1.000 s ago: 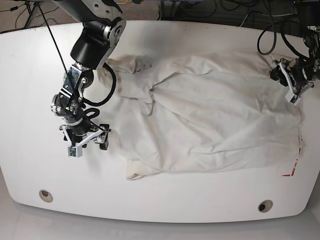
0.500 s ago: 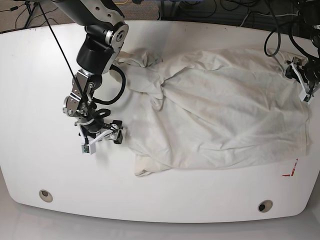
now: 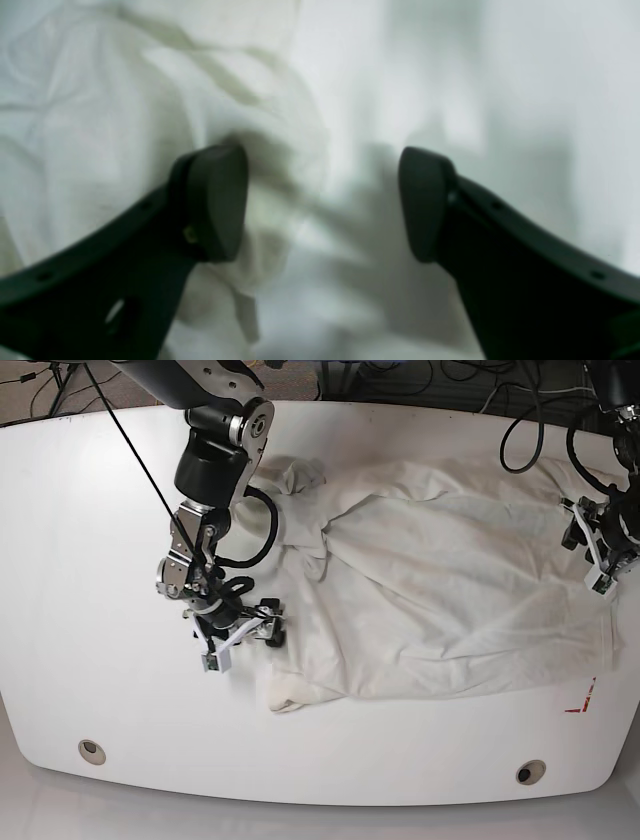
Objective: Layout the t-shirt on the table in an organized manner, then fold the t-shirt properly
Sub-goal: 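Grasp the shirt hem with the right gripper and the opposite edge with the left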
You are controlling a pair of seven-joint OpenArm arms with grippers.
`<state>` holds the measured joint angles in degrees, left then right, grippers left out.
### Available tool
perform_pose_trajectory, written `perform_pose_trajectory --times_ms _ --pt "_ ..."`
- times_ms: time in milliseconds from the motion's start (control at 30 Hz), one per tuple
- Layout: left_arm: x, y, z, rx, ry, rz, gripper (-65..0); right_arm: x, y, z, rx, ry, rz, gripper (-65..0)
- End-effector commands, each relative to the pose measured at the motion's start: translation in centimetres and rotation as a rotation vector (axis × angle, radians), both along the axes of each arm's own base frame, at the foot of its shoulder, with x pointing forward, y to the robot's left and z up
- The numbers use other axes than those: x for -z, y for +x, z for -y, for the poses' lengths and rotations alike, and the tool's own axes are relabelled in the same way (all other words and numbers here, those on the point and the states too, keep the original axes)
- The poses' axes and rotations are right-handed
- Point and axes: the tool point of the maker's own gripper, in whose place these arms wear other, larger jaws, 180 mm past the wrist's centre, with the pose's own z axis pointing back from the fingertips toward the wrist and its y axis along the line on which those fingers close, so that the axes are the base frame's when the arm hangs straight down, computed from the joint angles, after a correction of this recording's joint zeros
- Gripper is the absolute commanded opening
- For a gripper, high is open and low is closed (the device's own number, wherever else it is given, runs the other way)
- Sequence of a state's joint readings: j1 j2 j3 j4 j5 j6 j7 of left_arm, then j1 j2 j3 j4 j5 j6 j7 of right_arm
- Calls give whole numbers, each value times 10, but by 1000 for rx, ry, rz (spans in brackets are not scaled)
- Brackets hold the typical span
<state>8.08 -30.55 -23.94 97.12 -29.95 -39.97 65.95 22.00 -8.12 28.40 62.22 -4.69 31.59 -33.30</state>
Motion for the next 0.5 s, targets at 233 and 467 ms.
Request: perform_pose_trajectory --times_ms 233,467 --pt "-17 10 -2 14 16 56 -381 -6 10 -26 -43 50 27 -197" --pt "-24 10 -15 -26 24 78 -381 13 4 -40 -45 95 8 -200"
